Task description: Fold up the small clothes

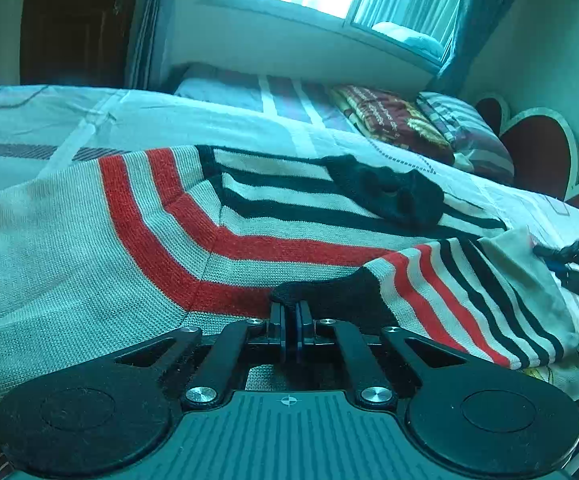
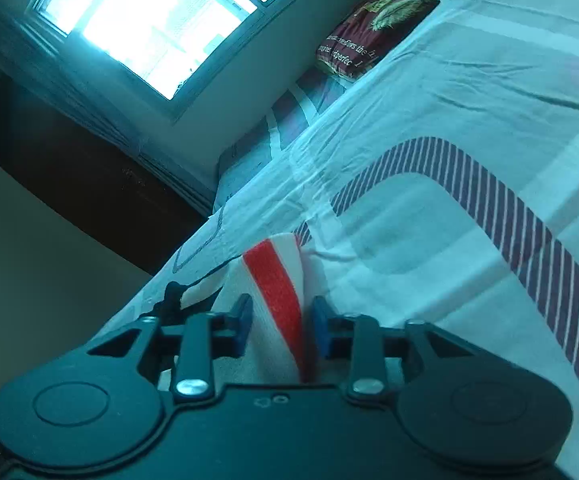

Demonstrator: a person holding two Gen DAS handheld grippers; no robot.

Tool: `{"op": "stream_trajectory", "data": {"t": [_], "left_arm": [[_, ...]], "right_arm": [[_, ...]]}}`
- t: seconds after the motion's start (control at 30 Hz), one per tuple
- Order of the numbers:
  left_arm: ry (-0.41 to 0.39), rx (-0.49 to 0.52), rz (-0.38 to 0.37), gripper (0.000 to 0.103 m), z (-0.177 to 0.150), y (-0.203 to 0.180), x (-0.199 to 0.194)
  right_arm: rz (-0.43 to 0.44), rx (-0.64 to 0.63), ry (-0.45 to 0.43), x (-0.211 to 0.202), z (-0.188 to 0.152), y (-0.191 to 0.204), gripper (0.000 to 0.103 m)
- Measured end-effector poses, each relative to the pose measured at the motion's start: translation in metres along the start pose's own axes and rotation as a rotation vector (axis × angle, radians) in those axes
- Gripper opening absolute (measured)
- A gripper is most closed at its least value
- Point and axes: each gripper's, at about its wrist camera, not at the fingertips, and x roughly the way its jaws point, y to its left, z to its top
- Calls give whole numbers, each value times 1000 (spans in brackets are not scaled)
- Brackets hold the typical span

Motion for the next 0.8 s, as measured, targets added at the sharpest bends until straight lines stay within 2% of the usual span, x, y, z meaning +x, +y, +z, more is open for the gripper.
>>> {"op": "stream_trajectory", "data": {"t": [0.1,0.17,0.23,0.27,0.37,0.4,0.43,0.47,0.53,0.6,0.63,0.67,0.73,0.8], "left_arm": [[-11,11,26,4,-4,0,3],[-15,-13,22,4,-4,2,3],[-15,-4,20,4,-5,1,2],[-17,2,19,4,-5,1,2],[-18,-8,14,4,-6,3,2],[-17,-11,14,4,-6,2,3],[-15,-13,12,4,-5,3,2],[-11,-16,10,4,-5,4,3],[-5,-18,5,4,-4,5,3],[-4,-17,1,4,-4,6,3],[-6,-16,-1,4,-4,6,3],[-9,-16,-2,5,-4,6,3],[-13,-17,-5,5,-6,7,3],[-12,-23,-10,5,-5,8,3]], "right_arm": [[-119,-152,1,10,-7,10,7],[-139,-138,-24,2,-4,12,14],[-151,-166,-119,-14,0,23,18],[-125,-193,-145,-18,1,30,18],[-77,-280,-88,-2,5,48,14],[-131,-342,-31,12,2,50,10],[-227,-375,29,27,-1,46,0],[-220,-359,-4,27,-2,39,0],[-219,-288,3,20,0,38,0],[-247,-351,-8,9,-7,51,0],[-235,-367,-24,0,-11,57,10],[-209,-367,-31,-12,-16,60,13],[-158,-403,-20,-30,-25,67,16],[-166,-462,21,-45,-44,73,15]]}}
